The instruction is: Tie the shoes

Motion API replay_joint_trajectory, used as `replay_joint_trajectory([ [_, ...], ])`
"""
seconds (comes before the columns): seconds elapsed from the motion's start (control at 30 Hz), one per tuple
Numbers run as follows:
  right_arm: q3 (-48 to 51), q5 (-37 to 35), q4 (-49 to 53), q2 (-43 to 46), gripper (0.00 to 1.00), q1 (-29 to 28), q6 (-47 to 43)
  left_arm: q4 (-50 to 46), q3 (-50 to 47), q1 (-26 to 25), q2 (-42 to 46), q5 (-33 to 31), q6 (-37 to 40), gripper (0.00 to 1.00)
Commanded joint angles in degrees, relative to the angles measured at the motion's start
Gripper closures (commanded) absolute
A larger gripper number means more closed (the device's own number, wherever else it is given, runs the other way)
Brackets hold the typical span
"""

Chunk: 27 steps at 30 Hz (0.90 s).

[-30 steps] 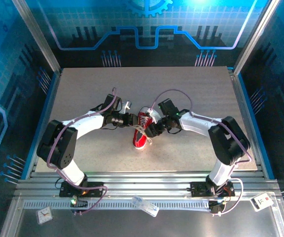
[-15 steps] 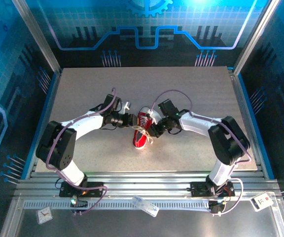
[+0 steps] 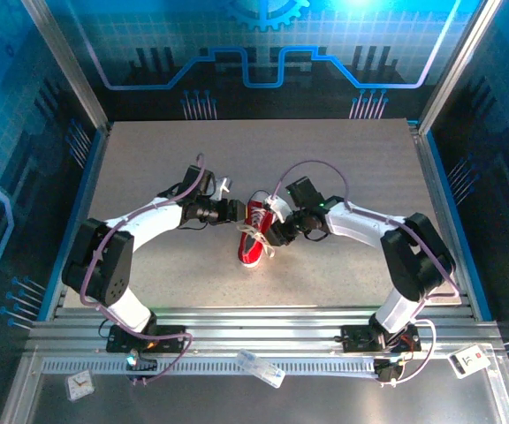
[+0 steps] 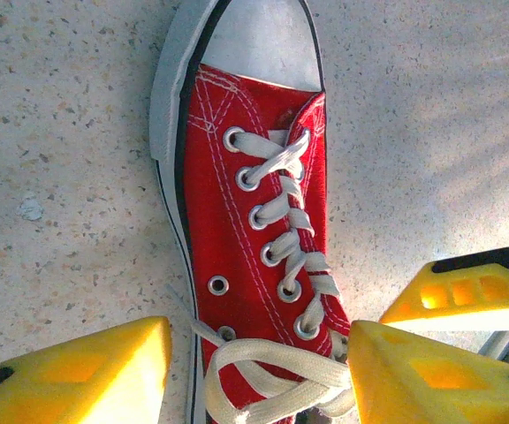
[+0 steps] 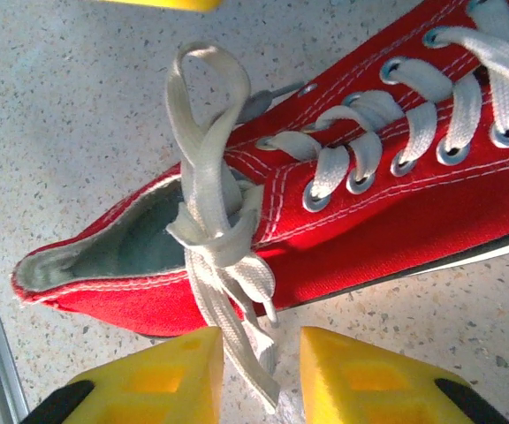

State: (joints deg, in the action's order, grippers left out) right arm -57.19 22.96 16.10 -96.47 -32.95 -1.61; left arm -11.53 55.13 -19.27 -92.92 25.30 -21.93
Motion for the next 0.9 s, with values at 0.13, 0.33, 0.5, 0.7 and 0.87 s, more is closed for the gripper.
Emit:
replay_joint_trajectory([
  [0.13, -3.79, 1.21, 1.74, -4.28, 0.65, -0.53, -3.92, -1.37, 0.48, 0.72, 2.31, 0.02, 0.88, 0.44],
  [0.33, -5.22, 0.85, 2.08, -6.1, 0.65, -0.58, -5.22, -1.57, 0.52, 0.98, 2.02, 0.22, 0.86, 0.44],
  [0.5, -6.21, 1.47, 2.58, -7.65, 0.66, -0.6, -6.67, -1.51, 0.54, 0.99, 1.69, 0.22, 0.91, 0.44],
  [0.7, -6.63, 2.4, 3.03, -8.45, 0.89, -0.55, -8.71, -1.74, 0.42, 1.07, 1.53, 0.25, 0.86, 0.44],
  [0.87, -3.76, 0.48, 1.55, -4.27, 1.0, -0.55, -10.05, -1.53, -0.35, 1.33, 1.95, 0.05, 0.58, 0.43],
])
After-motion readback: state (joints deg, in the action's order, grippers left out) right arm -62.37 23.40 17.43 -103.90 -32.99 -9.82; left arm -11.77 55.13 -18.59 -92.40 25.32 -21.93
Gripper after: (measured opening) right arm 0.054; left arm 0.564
